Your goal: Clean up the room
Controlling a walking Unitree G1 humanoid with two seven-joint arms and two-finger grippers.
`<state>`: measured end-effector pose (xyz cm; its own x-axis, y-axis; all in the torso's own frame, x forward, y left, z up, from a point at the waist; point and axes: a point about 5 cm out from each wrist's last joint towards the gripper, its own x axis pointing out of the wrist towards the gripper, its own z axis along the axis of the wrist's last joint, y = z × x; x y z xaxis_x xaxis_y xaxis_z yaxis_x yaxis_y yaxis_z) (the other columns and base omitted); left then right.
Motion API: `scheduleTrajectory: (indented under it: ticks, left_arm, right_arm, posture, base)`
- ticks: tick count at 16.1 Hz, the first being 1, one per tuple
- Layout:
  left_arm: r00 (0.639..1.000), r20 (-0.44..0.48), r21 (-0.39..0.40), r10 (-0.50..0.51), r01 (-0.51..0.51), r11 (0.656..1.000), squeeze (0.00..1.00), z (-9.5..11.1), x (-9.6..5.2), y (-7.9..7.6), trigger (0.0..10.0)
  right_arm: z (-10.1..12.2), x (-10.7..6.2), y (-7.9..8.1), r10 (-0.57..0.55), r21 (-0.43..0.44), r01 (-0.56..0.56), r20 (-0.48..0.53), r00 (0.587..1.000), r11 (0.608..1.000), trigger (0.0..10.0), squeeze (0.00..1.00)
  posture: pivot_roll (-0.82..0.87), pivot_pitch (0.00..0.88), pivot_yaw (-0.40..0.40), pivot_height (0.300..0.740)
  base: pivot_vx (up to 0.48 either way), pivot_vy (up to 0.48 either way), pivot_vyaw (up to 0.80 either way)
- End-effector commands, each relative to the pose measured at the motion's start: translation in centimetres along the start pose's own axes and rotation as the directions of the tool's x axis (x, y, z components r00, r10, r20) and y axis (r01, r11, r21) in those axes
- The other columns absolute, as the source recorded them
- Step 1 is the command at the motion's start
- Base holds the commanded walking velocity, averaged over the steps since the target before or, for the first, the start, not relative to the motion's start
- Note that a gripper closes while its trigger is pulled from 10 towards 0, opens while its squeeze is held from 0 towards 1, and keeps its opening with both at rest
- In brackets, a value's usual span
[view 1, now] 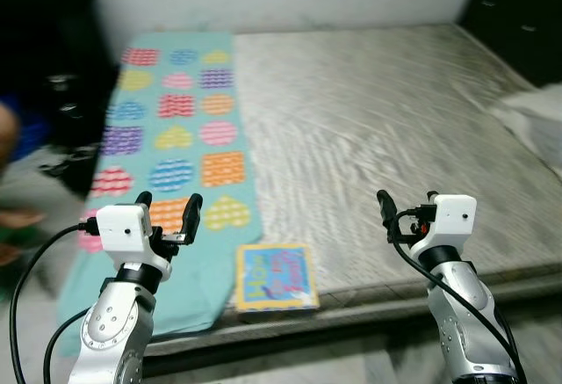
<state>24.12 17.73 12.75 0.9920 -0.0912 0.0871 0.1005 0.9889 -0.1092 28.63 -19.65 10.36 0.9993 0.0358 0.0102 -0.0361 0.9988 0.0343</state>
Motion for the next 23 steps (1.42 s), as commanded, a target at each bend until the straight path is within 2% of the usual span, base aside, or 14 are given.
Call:
scheduleTrajectory:
  ticks: [1, 11, 13, 15, 19, 21, 23]
  left_arm:
    - [1.000, 0.009, -0.007, -0.015, 0.015, 1.000, 0.00, 0.3, -0.1, -0.1, 10.0]
    - [1.000, 0.006, -0.008, -0.011, 0.011, 1.000, 0.00, 0.3, 0.0, 0.0, 10.0]
    - [0.999, -0.016, 0.003, 0.031, -0.031, 1.000, 0.00, 0.0, 0.0, 0.4, 10.0]
    - [0.999, -0.023, 0.012, 0.045, -0.044, 0.999, 0.00, -0.1, 0.1, 0.6, 10.0]
    - [0.995, -0.025, 0.046, 0.096, -0.095, 0.994, 0.00, -0.3, 1.2, 1.2, 10.0]
    - [0.991, -0.023, 0.061, 0.135, -0.133, 0.989, 0.00, -0.1, 2.0, 1.8, 10.0]
    - [0.994, -0.032, 0.162, 0.105, -0.098, 0.982, 0.00, 0.2, 2.3, 2.2, 10.0]
  right_arm:
    - [0.1, 0.0, -0.4, -0.007, -0.005, 0.007, -0.004, 1.000, 1.000, 10.0, 0.00]
    - [-0.2, -0.2, -0.4, -0.012, -0.018, 0.012, -0.019, 1.000, 1.000, 10.0, 0.00]
    - [-1.0, -0.2, -0.4, -0.030, -0.033, 0.028, -0.073, 0.997, 0.999, 10.0, 0.00]
    - [-0.9, -0.1, -0.4, -0.033, -0.035, 0.031, -0.060, 0.998, 0.999, 10.0, 0.00]
    - [-0.1, 1.6, -0.6, -0.126, 0.012, 0.126, -0.062, 0.990, 0.992, 10.0, 0.00]
    - [1.4, 2.6, -0.1, -0.028, -0.059, 0.029, 0.027, 0.999, 0.998, 10.0, 0.00]
    - [1.8, 3.1, -0.3, -0.036, -0.050, 0.037, 0.021, 0.999, 0.998, 10.0, 0.00]
  posture:
    - [-0.01, 0.108, -0.023, 0.740]
    - [-0.01, 0.121, -0.021, 0.740]
    - [-0.01, 0.124, -0.023, 0.740]
    - [-0.01, 0.123, -0.023, 0.740]
    - [-0.01, 0.071, -0.018, 0.740]
    - [-0.01, 0.044, -0.030, 0.740]
    - [-0.01, 0.036, -0.045, 0.740]
  base:
    - [0.000, 0.000, -0.56]
    - [0.000, 0.000, 0.00]
    - [0.000, 0.000, 0.00]
    - [0.000, 0.000, 0.00]
    - [0.000, 0.000, 0.00]
    - [0.000, 0.000, 0.00]
    - [0.000, 0.000, 0.00]
